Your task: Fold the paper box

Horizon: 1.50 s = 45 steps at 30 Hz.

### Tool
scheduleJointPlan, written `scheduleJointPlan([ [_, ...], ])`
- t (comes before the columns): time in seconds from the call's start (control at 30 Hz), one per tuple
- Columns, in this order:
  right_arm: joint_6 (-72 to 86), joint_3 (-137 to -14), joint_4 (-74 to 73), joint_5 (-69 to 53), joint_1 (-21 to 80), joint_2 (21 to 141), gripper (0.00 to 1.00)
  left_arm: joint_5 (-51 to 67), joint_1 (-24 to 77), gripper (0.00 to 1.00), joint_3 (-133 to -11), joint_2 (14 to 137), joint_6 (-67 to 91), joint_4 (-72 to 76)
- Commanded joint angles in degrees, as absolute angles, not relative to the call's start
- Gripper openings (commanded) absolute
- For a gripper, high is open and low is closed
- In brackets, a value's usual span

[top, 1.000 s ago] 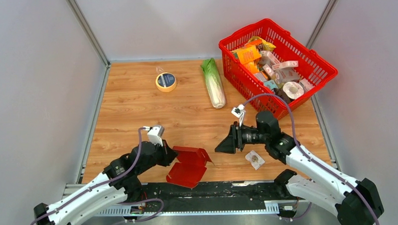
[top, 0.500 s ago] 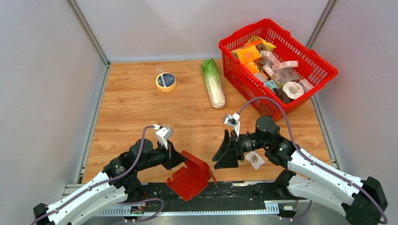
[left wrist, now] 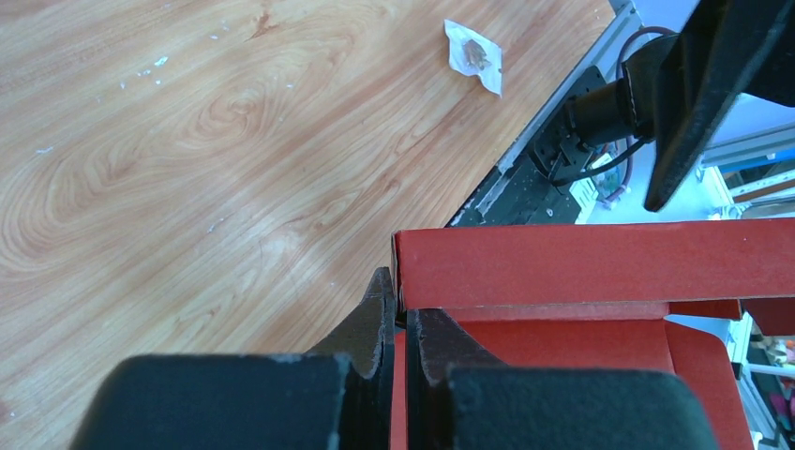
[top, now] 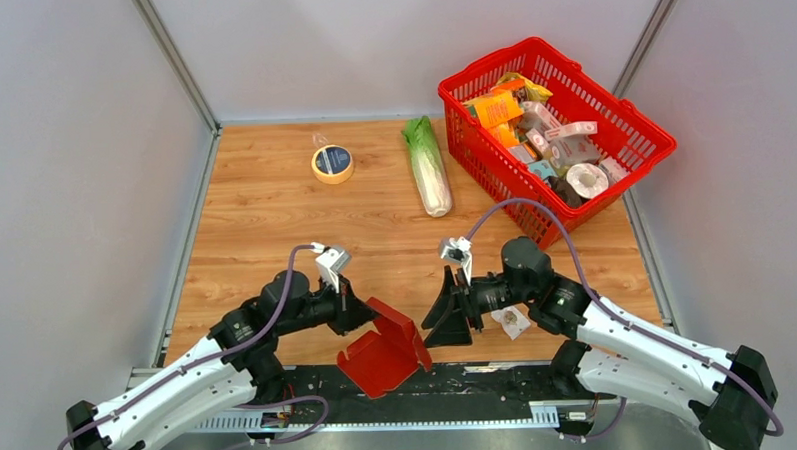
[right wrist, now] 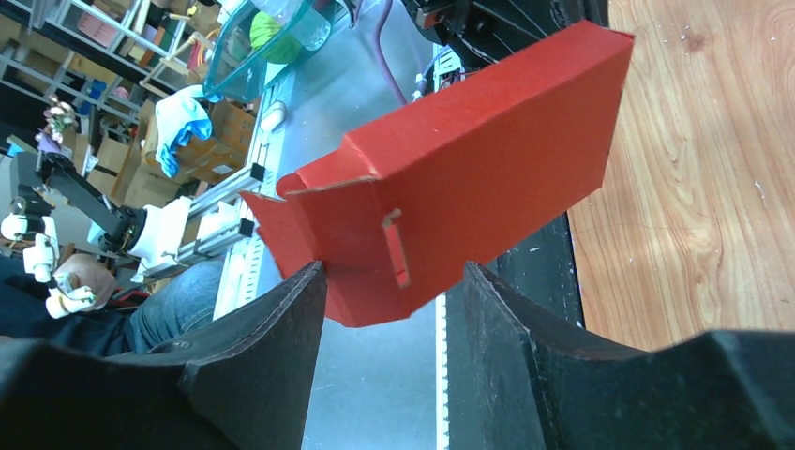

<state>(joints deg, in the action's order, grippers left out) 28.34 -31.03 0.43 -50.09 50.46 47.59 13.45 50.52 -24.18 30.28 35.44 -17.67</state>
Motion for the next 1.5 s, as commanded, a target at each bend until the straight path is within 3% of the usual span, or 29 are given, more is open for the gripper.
scheduleJointPlan([
  [0.0,25.14,-35.15,0.18,-46.15,52.99,47.81,0.59,13.36,50.01,0.0,-27.07,31.99,37.0,-15.82],
  [0.27,23.91,-36.3,-3.86,-37.02,55.19,48.69,0.57,11.16,49.75,0.0,-28.21,33.31,40.42,-16.61],
  [0.6,23.82,-36.3,-5.62,-21.38,58.97,48.08,0.4,6.16,49.48,0.0,-30.14,33.49,42.98,-21.18],
  [1.03,24.7,-39.81,-8.43,-9.07,62.57,54.04,0.35,0.44,49.48,0.0,-31.46,33.75,45.53,-24.96],
  [1.23,26.19,-44.02,-13.78,9.97,65.82,59.49,0.29,-6.23,49.57,0.0,-33.84,35.68,46.93,-30.58],
  [1.47,27.86,-48.16,-16.61,21.88,69.69,66.09,0.25,-13.88,50.01,0.0,-36.38,37.09,49.31,-35.06],
])
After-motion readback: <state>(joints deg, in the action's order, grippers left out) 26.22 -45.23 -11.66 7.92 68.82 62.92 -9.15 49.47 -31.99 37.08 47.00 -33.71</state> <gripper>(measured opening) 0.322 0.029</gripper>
